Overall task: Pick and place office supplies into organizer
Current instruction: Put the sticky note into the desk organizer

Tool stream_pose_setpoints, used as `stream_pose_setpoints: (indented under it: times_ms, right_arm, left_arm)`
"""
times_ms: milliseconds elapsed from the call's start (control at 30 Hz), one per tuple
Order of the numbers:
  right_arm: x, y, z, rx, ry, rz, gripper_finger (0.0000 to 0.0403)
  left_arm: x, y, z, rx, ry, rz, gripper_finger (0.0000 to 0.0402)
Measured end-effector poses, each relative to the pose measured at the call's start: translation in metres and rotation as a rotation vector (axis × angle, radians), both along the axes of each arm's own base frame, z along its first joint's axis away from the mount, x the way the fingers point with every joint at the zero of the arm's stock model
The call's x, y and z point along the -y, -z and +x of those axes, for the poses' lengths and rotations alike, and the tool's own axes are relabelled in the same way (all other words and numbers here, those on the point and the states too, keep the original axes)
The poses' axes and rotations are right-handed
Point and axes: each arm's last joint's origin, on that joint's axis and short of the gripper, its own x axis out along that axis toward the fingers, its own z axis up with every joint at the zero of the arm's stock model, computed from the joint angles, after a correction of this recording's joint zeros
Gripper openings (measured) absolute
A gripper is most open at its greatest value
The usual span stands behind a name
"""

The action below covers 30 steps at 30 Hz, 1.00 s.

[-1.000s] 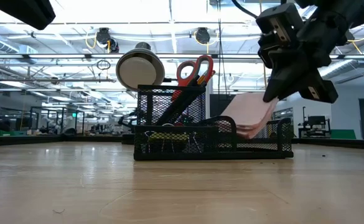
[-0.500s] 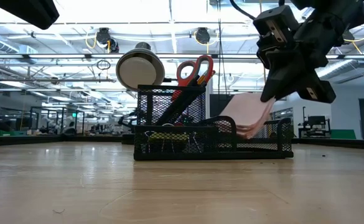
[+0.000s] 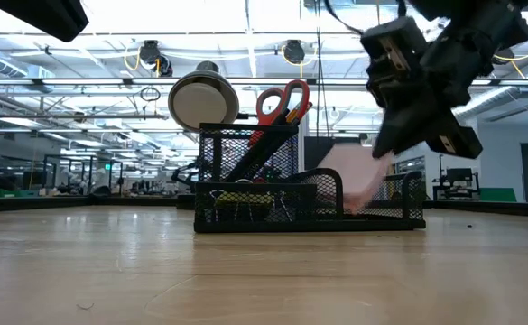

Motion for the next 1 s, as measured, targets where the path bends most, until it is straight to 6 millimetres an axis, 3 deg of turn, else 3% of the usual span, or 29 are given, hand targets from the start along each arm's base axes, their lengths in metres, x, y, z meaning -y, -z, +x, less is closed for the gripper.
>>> stream_pose_setpoints:
  times_ms: [533, 1000]
  right_arm:
    - [-0.002, 0.006, 0.006, 0.005, -0.043, 0.011, 0.0023]
    - [-0.002, 0.007, 0.005, -0.004, -0.043, 0.009, 0.0135]
  left_arm:
    - [-0.017, 0.033, -0.009, -0.053, -0.040, 0.063, 0.0037]
    - [-0.017, 0.033, -0.008, -0.049, -0.042, 0.060, 0.0037]
